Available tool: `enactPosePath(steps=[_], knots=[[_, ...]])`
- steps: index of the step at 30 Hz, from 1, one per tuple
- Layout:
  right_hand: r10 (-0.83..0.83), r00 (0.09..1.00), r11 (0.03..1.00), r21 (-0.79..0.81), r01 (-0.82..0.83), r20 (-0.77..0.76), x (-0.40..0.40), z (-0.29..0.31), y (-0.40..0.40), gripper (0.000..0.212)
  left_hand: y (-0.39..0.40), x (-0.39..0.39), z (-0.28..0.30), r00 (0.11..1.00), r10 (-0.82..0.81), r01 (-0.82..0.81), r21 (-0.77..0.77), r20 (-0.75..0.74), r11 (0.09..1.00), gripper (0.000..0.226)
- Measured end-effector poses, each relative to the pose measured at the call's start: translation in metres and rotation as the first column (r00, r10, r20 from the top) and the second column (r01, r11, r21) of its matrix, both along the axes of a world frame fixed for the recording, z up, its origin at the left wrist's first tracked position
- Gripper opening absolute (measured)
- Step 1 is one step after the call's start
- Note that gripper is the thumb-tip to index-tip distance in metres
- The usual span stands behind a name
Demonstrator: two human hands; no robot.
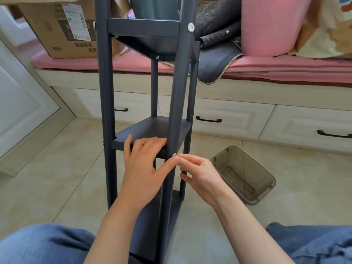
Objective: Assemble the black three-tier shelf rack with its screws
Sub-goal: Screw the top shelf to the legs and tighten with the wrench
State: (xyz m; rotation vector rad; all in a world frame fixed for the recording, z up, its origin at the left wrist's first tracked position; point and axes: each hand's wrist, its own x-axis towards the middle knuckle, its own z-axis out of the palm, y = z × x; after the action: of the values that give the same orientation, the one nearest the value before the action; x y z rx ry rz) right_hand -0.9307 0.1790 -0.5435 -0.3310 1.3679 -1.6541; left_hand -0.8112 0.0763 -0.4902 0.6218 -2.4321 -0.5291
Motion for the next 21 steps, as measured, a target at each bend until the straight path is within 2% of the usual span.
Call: enactPosePath(steps=[5, 12, 16, 19, 21], knots=[[-0.008, 0.999, 1.000, -0.006, 0.008, -0.053, -0.001, 0.002, -0.001, 0.020, 0.001, 0.000, -0.001, 1.000, 0.002, -0.002, -0.003, 0.017, 1.000, 0.053], [-0.054, 0.978, 0.998, -0.041, 0.046, -0.201, 0.001, 0.004, -0.001, 0.021, 0.003, 0.000, 0.000, 0.999, 0.022, -0.022, 0.000, 0.034, 1.000, 0.042], [-0.028, 0.962, 0.999, -0.032, 0.020, -0.270, 0.010, 0.005, -0.005, 0.005, 0.005, -0.001, 0.001, 1.000, 0.022, -0.022, -0.001, 0.015, 1.000, 0.044], [-0.036, 0.946, 0.999, -0.020, 0.032, -0.323, 0.015, 0.004, -0.012, 0.021, 0.005, -0.002, 0.001, 1.000, 0.014, -0.014, -0.003, 0.018, 1.000, 0.053], [-0.051, 0.947, 0.998, -0.035, 0.042, -0.317, 0.017, 0.005, -0.015, 0.018, 0.005, -0.001, 0.001, 1.000, 0.016, -0.016, 0.000, 0.024, 1.000, 0.050]])
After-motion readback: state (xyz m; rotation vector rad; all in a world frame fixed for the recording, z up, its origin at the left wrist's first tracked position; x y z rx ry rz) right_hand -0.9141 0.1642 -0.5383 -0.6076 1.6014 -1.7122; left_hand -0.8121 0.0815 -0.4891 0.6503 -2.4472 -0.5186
